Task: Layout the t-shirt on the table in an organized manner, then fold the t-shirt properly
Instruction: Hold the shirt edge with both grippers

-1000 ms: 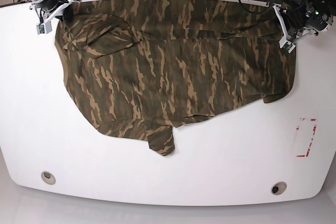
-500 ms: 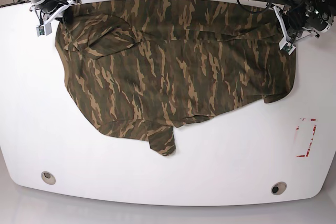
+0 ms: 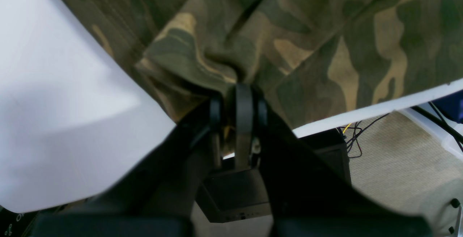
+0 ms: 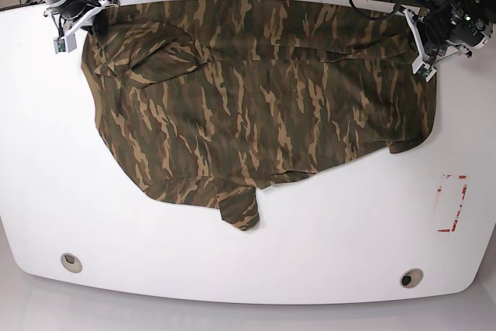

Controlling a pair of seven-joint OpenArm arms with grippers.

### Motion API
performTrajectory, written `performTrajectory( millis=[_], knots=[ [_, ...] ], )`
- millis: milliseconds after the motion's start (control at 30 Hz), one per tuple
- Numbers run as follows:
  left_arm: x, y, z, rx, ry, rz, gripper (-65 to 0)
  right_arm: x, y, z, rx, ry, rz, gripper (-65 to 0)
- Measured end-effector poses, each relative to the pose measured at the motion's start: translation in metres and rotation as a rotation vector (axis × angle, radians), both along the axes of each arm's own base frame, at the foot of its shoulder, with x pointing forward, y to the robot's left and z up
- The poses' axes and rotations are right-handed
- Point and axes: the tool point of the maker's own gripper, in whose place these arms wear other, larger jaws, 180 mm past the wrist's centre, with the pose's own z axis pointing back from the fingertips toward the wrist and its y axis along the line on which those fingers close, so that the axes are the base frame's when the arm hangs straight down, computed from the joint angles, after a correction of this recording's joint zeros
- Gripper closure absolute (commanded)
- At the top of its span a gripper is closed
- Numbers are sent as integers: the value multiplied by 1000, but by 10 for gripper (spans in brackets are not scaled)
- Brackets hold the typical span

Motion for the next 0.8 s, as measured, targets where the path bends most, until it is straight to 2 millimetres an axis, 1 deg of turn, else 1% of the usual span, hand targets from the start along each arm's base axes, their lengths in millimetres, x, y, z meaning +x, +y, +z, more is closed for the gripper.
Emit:
performTrajectory(
  millis=[167,233,300,433,800],
  knots=[
    [0,1,0,4,2,-1,-128,0,0,0,0,0,0,-3],
    [0,2,0,10,3,-2,-147,0,0,0,0,0,0,-3],
    [0,3,1,11,2,-2,-153,0,0,0,0,0,0,-3],
    [0,3,1,10,3,-2,-133,0,0,0,0,0,0,-3],
    [0,3,1,11,2,-2,-42,0,0,0,0,0,0,-3]
  ],
)
